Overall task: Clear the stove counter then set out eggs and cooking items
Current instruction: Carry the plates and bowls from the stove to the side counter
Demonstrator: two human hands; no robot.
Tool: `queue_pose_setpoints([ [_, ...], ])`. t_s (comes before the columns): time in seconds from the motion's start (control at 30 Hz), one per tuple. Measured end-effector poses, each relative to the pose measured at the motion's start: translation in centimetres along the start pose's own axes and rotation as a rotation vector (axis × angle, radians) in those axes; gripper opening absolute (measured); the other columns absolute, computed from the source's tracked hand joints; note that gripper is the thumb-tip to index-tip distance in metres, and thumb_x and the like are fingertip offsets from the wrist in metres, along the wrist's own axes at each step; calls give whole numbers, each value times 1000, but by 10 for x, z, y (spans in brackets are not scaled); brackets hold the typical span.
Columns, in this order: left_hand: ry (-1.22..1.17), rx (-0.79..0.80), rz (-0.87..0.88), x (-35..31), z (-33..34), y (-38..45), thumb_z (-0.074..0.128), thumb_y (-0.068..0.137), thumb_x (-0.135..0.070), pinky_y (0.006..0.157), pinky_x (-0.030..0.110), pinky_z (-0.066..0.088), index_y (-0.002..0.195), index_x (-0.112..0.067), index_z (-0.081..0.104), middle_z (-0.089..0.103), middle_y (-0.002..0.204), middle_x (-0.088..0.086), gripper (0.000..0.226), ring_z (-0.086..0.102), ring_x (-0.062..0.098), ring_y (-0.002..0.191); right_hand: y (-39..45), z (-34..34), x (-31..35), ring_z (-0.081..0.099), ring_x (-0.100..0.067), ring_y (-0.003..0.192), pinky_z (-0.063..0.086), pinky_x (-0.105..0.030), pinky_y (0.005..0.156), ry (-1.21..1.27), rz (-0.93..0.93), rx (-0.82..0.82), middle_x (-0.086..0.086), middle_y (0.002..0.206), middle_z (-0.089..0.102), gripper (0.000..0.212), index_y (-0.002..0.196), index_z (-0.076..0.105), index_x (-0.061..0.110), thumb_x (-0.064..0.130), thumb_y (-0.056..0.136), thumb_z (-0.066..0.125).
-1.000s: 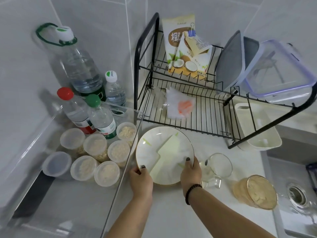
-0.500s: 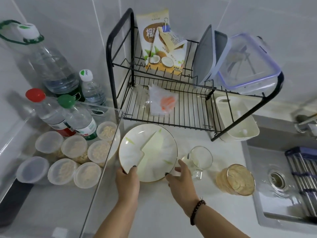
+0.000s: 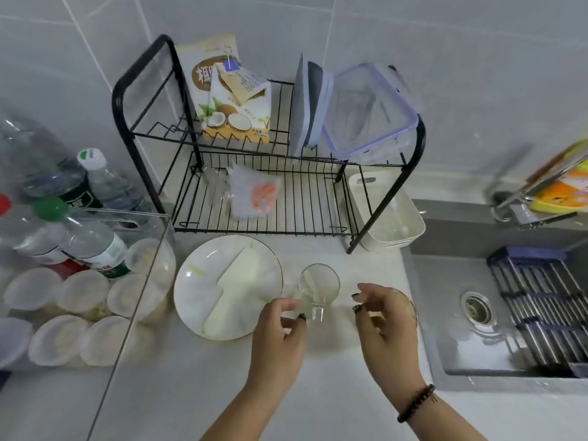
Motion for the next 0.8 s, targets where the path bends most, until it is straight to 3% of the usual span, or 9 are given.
queue_pose_setpoints([
  [0.1, 32, 86, -84, -2, 19, 0, 60, 91, -21, 56, 7, 40, 100, -27, 58, 61, 102, -15, 11, 59, 2, 78, 15, -23, -16, 50, -6, 109, 45, -26, 91, -182, -56, -10, 15, 115, 50, 45, 119, 53, 25, -1, 83, 62],
  [0.17, 29, 114, -115, 0, 28, 0, 59, 92, -24, 59, 11, 42, 98, -27, 56, 62, 101, -14, 7, 63, 8, 84, 23, -31, -32, 36, -16, 125, 32, -28, 102, -322, -15, 32, 5, 131, 40, 58, 132, 47, 22, 8, 80, 69],
  [0.33, 26, 172, -164, 8, 41, 5, 48, 99, -31, 66, 23, 45, 98, -25, 57, 63, 105, -10, 11, 68, 4, 82, 32, -37, -57, 13, -27, 141, 23, -43, 114, -562, 169, 164, -9, 153, 15, 89, 148, 27, 27, 37, 74, 76],
  [0.47, 38, 195, -183, 8, 46, 9, 38, 103, -32, 83, 32, 49, 96, -27, 58, 62, 110, -19, 21, 66, 2, 87, 36, -36, -70, 25, -26, 140, 37, -39, 109, -499, 241, 283, -1, 152, 16, 94, 147, 25, 33, 42, 70, 80],
  [0.67, 37, 147, -172, 8, 52, 12, 42, 101, -27, 80, 32, 50, 87, -16, 60, 67, 95, -9, 26, 68, 8, 85, 49, -34, -74, 44, -18, 123, 44, -25, 93, -445, 135, 326, 9, 134, 35, 86, 138, 40, 35, 32, 63, 81],
  [0.8, 34, 93, -168, 7, 47, 21, 42, 100, -27, 81, 33, 49, 86, -16, 61, 66, 90, -9, 25, 67, 11, 88, 73, -26, -57, 46, -16, 119, 40, -23, 96, -366, 38, 299, 13, 122, 36, 86, 135, 45, 32, 30, 59, 84],
])
Point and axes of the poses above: each hand's wrist, its own y-axis towards the middle knuckle, its own z-axis out of the palm, x = y × z, the point moved 3 cm from there along y, towards the middle knuckle
